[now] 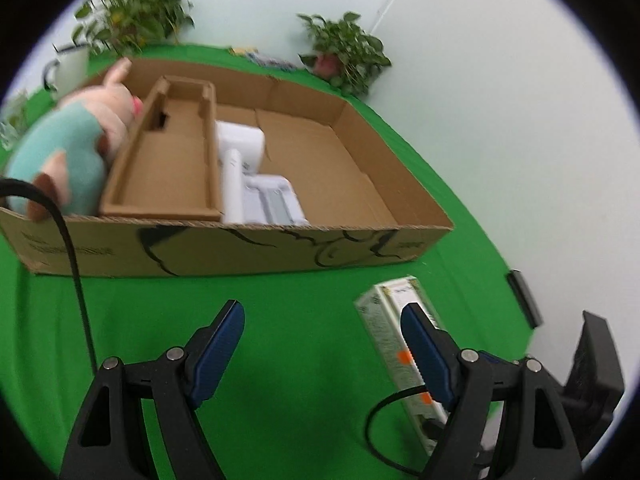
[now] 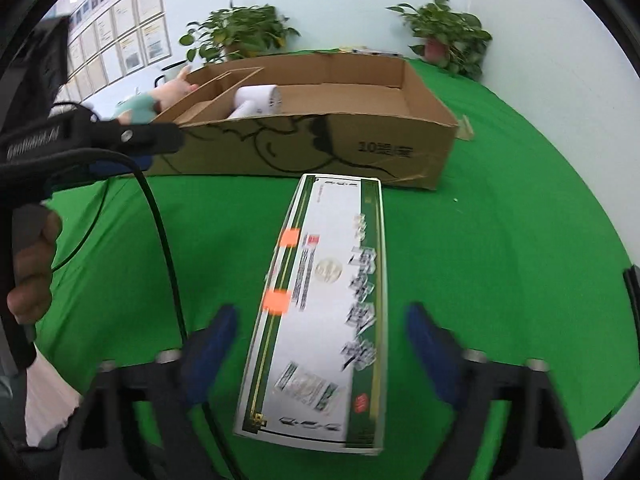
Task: Organize objects
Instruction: 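Close the right gripper across the medicine box and lift it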
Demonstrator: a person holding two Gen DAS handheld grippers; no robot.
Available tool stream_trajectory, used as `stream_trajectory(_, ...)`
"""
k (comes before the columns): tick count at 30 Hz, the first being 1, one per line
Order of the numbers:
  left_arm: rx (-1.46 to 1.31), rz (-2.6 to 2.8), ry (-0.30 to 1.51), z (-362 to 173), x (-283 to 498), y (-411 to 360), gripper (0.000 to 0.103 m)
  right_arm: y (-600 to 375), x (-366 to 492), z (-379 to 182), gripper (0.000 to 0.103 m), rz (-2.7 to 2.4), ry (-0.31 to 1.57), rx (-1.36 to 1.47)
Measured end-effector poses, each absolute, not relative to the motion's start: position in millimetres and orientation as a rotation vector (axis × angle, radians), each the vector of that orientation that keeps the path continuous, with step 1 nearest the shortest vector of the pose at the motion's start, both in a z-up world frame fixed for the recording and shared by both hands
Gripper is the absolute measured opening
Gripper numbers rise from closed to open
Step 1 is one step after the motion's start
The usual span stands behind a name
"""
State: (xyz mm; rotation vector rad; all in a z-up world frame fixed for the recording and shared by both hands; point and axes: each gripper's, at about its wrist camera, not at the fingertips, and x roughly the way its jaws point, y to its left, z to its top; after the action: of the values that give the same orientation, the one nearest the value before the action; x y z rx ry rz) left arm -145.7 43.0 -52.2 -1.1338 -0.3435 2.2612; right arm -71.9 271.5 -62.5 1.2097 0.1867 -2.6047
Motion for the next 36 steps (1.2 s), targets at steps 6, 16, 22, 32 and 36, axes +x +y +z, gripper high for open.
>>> stream_trajectory(6,-1.224,1.991,-0.448,-68.6,-166.1,69.3,0.08,270.7,-62.5,-60.4,0.102,-2.592,0.183,1.186)
stream_trajectory(16,-1.322,1.756,-0.497,-92.9,-163.4,114.6,0.08,281.9,-56.7,-70.9,0.086,-2.531,0.085,1.264)
stream_trajectory(22,-1.348,1.723,-0.541,-100.7,-156.6,118.4,0.08,276.0,-50.6,-80.1,0.069,-2.502,0.075,1.283)
stream_trajectory(32,-1.392,1.717,-0.565,-109.9,-143.8,119.3,0.079,288.0,-51.9,-79.5,0.068,-2.449,-0.099,1.258)
stream_trajectory(36,-1.394,1.711,-0.576,-111.7,-138.3,119.7,0.071,287.3,-50.4,-77.0,0.068,-2.422,-0.126,1.234)
